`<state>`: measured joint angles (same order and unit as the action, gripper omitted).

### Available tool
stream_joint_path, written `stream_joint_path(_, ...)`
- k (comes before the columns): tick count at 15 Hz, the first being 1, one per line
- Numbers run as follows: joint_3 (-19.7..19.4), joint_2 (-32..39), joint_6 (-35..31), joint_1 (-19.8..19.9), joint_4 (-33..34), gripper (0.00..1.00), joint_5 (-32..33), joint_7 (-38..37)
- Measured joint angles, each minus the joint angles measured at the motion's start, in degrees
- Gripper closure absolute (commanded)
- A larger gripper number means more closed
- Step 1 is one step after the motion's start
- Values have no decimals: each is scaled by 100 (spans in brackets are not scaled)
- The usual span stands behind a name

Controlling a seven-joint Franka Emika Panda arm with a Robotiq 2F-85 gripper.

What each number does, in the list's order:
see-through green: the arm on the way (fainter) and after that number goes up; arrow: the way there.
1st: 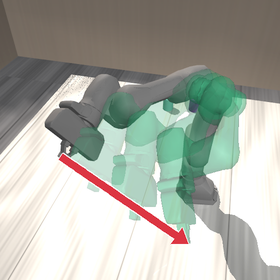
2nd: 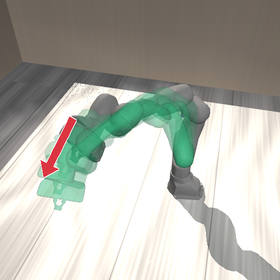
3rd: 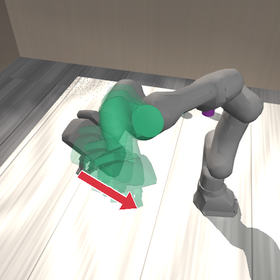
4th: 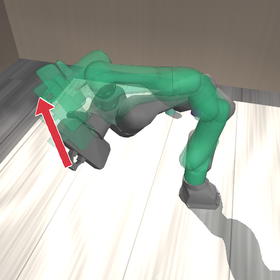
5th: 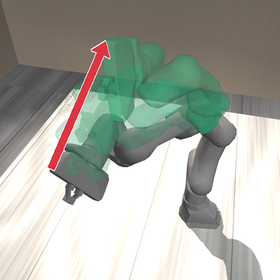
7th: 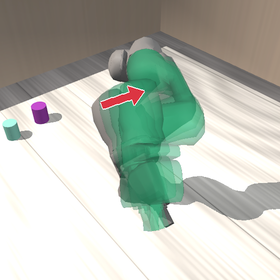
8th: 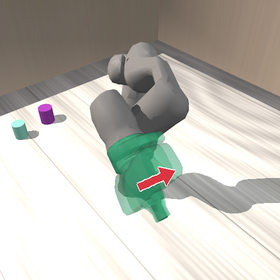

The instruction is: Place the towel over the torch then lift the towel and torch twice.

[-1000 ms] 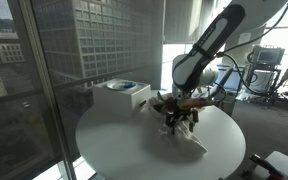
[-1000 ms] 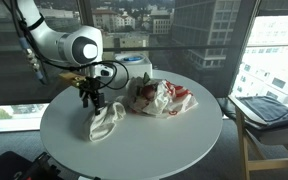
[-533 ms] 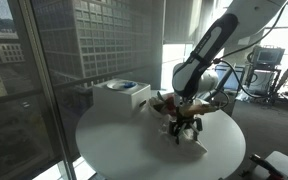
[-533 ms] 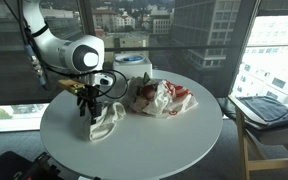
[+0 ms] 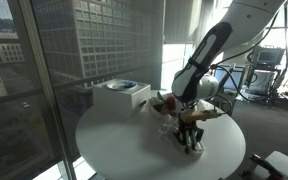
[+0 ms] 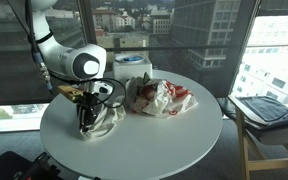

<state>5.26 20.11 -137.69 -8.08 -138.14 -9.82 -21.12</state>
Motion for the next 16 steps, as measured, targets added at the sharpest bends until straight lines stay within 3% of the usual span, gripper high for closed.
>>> stream_joint_path(2,-13,-104,-29,0,-12,94,-2,-50)
stream_joint_path(4,-52,-297,-106,-11,-52,85,15,-169)
stream_joint_path(6,-109,-534,-184,-35,-103,84,111,-362)
stream_joint_path(10,-204,-1102,-733,-107,-304,88,669,-1035)
stream_joint_path(13,-231,-1582,-985,-135,-439,85,1278,-1714)
stream_joint_path(15,-231,-1767,-820,-132,-480,59,1497,-1959)
stream_joint_path(16,-228,-1774,-705,-125,-480,53,1507,-1978)
